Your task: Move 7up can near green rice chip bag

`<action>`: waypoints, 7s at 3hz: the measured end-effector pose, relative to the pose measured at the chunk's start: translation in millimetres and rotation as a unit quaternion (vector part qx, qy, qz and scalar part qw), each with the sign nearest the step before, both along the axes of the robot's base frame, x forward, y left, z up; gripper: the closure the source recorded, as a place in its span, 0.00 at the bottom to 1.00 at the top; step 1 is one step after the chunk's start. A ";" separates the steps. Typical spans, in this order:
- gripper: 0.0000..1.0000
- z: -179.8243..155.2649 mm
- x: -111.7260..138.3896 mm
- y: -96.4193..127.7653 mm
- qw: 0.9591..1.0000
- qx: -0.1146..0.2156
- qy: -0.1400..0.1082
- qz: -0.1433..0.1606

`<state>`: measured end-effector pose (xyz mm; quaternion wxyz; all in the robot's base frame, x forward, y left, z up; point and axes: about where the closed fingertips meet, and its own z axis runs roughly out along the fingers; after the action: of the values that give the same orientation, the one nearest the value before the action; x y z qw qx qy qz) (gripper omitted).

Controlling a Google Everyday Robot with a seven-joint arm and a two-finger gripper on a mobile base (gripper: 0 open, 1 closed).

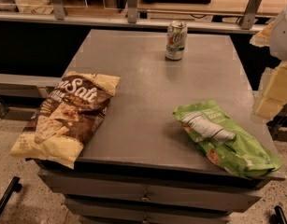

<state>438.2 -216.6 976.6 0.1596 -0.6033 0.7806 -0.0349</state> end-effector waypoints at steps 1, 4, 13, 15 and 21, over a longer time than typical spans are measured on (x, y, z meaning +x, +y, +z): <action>0.00 0.0 0.0 0.0 1.000 0.000 0.000 0.000; 0.00 30.3 89.4 4.7 0.993 0.103 -0.060 0.005; 0.73 -46.2 334.3 93.3 0.928 0.339 -0.111 -0.106; 1.00 -10.5 303.9 88.6 0.937 0.323 -0.127 -0.036; 0.29 -64.5 126.0 89.1 0.937 0.316 0.037 0.145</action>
Offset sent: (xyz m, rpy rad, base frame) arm 0.0384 -0.0130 -0.0049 0.1124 0.0216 -0.0379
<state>564.2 -127.4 912.1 0.3167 -0.6290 0.6610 0.2593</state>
